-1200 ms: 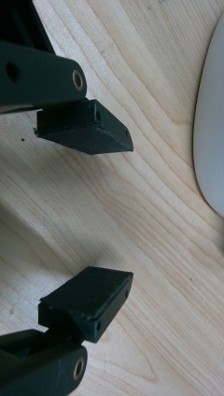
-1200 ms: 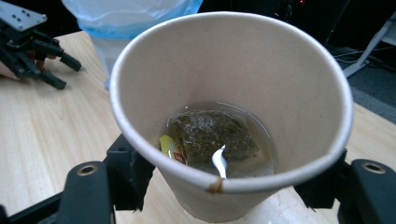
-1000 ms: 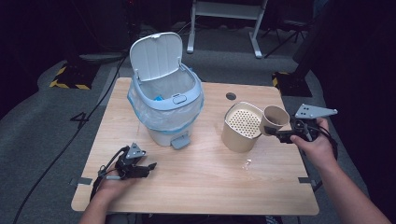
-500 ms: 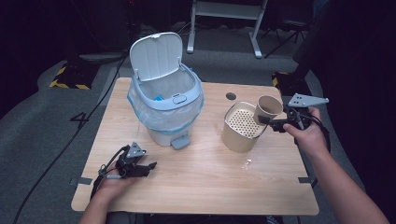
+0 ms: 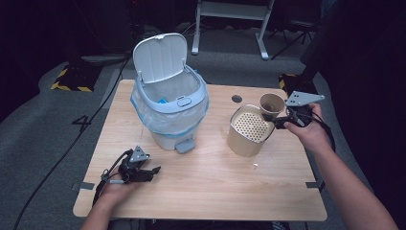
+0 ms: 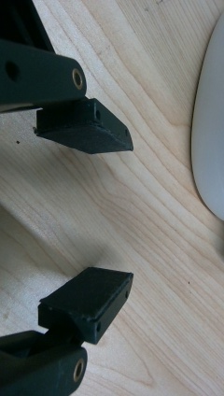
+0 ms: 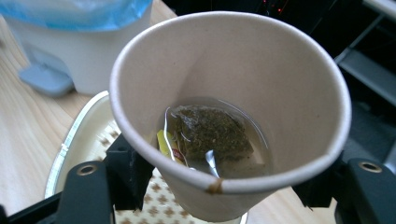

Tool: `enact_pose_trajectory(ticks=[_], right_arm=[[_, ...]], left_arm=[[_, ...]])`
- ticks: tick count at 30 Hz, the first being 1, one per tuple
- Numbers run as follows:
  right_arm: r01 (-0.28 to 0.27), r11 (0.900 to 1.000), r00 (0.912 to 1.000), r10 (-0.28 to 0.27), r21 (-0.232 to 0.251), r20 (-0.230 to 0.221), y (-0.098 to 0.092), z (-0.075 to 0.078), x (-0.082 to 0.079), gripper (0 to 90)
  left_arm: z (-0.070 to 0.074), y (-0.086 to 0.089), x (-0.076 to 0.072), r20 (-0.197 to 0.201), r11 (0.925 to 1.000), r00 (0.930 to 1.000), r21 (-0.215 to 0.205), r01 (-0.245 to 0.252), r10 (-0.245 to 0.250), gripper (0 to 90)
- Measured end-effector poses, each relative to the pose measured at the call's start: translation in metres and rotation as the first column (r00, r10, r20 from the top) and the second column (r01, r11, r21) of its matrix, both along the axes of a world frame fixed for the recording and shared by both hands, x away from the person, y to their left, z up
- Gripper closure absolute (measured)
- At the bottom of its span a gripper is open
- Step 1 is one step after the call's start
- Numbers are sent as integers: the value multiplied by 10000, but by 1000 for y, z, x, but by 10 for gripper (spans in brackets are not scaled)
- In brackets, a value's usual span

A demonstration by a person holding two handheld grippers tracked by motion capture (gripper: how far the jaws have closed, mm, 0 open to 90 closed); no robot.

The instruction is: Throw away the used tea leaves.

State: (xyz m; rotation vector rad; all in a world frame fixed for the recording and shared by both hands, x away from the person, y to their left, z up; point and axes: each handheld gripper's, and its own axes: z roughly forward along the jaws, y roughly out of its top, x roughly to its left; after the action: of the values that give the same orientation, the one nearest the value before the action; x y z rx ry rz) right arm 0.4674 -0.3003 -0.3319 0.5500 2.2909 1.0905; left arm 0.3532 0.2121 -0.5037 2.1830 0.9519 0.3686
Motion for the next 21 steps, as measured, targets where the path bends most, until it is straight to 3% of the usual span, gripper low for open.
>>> enact_pose_trajectory(ticks=[3,4,7,10,14,16,18,21], right_arm=[[-39,9977,9993,65,-672,382,2,1,1,332],[-39,9977,9993,65,-672,382,2,1,1,332],[-48,9864,9946,217,-1640,1013,5,1,1,333],[-25,9667,9878,423,-2559,1498,8,1,1,337],[139,9251,9739,734,-3795,2147,12,-1,1,340],[187,8959,9625,1039,-4439,2504,14,-1,0,342],[278,8733,9544,1215,-4864,2727,16,-2,0,343],[493,8319,9394,1493,-5528,3085,20,-4,0,344]], left_arm=[[0,0,0,-12,10000,10000,-1,-21,21,320],[0,0,0,-12,10000,10000,-1,-21,21,320],[0,0,0,-5,10000,10000,5,-21,21,320],[0,0,0,-6,10000,10000,7,-20,20,320],[0,0,0,-15,10000,10000,-3,-21,21,320],[0,0,0,-17,10000,10000,-6,-20,20,320],[0,0,0,-16,10000,10000,-5,-20,20,320],[0,0,0,-13,10000,10000,-3,-19,19,320]])
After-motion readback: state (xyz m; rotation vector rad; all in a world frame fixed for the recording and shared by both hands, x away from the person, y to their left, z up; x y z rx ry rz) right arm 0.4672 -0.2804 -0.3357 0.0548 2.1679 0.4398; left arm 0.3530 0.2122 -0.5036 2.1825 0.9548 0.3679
